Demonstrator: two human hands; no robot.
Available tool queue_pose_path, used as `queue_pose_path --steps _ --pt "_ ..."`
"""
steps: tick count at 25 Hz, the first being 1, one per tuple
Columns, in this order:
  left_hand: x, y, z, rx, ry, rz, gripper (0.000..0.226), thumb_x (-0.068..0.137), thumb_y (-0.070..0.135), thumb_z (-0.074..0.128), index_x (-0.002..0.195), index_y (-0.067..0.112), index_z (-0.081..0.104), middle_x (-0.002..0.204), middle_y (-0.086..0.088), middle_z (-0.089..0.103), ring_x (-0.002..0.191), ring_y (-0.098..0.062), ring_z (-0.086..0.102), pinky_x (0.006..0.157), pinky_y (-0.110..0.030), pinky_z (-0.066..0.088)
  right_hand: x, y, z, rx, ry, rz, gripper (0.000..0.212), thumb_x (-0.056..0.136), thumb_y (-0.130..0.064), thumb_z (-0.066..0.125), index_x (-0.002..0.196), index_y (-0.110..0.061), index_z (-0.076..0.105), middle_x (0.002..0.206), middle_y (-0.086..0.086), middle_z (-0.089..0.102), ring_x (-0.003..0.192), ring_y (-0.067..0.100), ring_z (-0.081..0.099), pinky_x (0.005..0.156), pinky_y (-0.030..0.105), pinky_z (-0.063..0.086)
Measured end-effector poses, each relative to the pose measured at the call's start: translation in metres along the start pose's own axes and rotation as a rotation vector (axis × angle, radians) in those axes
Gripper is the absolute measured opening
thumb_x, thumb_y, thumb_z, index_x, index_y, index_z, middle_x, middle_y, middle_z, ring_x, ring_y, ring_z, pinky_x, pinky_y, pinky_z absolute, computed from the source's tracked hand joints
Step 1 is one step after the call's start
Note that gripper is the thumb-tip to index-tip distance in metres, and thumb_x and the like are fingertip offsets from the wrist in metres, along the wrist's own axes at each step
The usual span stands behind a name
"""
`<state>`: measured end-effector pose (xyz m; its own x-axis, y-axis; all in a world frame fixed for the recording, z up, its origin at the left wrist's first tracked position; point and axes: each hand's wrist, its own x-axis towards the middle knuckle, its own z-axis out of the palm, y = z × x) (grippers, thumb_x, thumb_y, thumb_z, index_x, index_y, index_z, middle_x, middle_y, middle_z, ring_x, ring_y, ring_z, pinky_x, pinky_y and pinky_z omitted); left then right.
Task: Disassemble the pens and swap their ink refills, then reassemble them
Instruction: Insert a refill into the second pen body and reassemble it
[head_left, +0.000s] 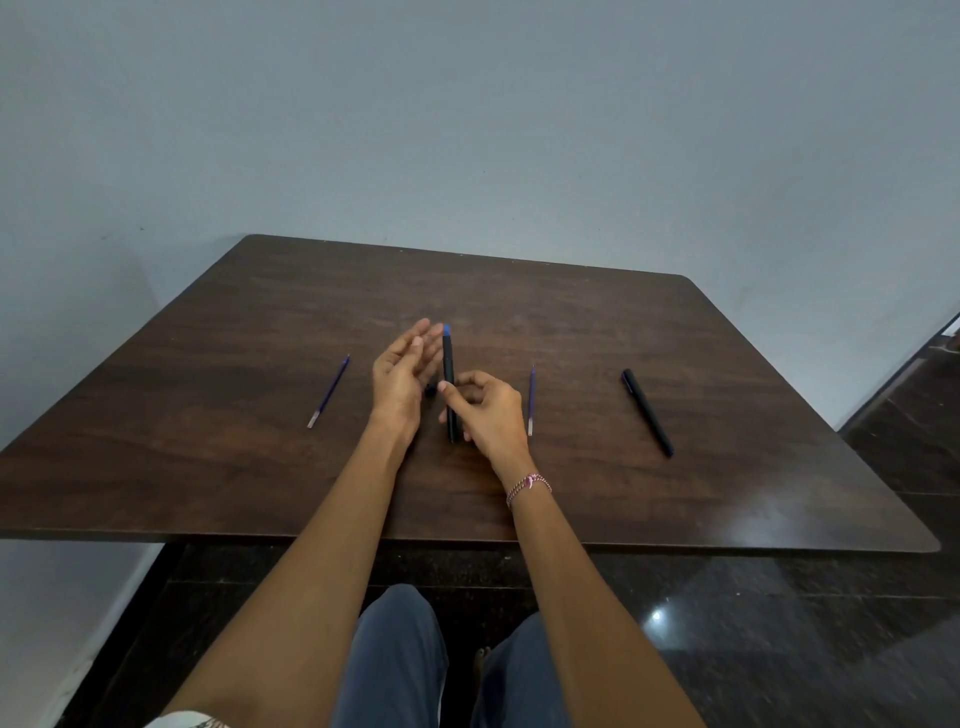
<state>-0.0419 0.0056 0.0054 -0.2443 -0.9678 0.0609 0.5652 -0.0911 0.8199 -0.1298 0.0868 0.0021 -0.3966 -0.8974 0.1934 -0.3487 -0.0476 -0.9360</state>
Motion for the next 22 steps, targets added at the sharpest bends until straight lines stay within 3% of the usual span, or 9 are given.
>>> queue_pose_path --steps 3,6,13,16,20,22 --pt "-0.0012 0.0009 -0.0016 -0.008 -0.176 -0.114 0.030 0.100 0.011 0.040 0.122 0.004 0.059 0.109 -0.015 0.071 0.104 -0.026 0.068 0.085 -0.030 0.056 -0.0012 -0.0010 0.0016 -0.022 -0.072 -0.021 0.007 0.090 -0.028 0.064 0.088 -0.021 0.062 0.057 -0.002 0.068 0.031 0.004 0.045 0.036 0.015 0.037" --pt "-0.0013 -0.0008 -0.0027 0.019 -0.202 -0.086 0.028 0.099 0.016 0.045 0.116 0.006 0.064 0.102 -0.012 0.073 0.094 -0.023 0.070 0.078 -0.030 0.058 -0.0011 -0.0005 0.0015 -0.025 -0.098 -0.025 0.007 0.091 -0.028 0.062 0.086 -0.024 0.060 0.054 -0.004 0.067 0.030 0.004 0.045 0.036 0.015 0.036" --pt "-0.0010 0.0026 -0.0024 0.021 -0.084 -0.062 0.010 0.090 0.011 0.061 0.093 0.009 0.070 0.074 -0.001 0.074 0.068 -0.008 0.067 0.064 -0.020 0.055 0.0008 0.0033 0.0008 -0.044 -0.179 -0.057 0.015 0.094 -0.029 0.057 0.098 -0.016 0.063 0.061 0.000 0.070 0.035 0.008 0.047 0.045 0.016 0.042" --pt "-0.0011 0.0055 -0.0012 -0.001 -0.004 -0.056 0.008 0.082 0.007 0.069 0.089 0.009 0.067 0.070 -0.001 0.070 0.064 -0.009 0.065 0.062 -0.022 0.054 0.0008 0.0023 0.0004 -0.063 -0.190 -0.074 0.016 0.094 -0.030 0.056 0.099 -0.015 0.061 0.061 -0.001 0.069 0.036 0.005 0.047 0.045 0.013 0.041" --pt "-0.0009 0.0054 0.0013 0.047 0.085 -0.021 0.023 0.078 0.005 0.074 0.079 0.015 0.053 0.067 -0.003 0.052 0.058 -0.015 0.050 0.053 -0.026 0.048 0.0002 0.0010 0.0022 -0.096 -0.190 -0.064 0.017 0.091 -0.030 0.063 0.097 -0.014 0.060 0.060 0.002 0.067 0.039 -0.001 0.053 0.046 0.013 0.043" --pt "-0.0027 0.0055 0.0023 0.070 0.042 -0.013 0.008 0.086 0.016 0.067 0.085 0.014 0.059 0.071 -0.003 0.060 0.059 -0.011 0.053 0.052 -0.023 0.048 0.0003 0.0008 0.0024 -0.077 -0.174 -0.062 0.016 0.088 -0.026 0.066 0.093 -0.013 0.059 0.057 0.002 0.065 0.038 -0.002 0.054 0.042 0.012 0.041"
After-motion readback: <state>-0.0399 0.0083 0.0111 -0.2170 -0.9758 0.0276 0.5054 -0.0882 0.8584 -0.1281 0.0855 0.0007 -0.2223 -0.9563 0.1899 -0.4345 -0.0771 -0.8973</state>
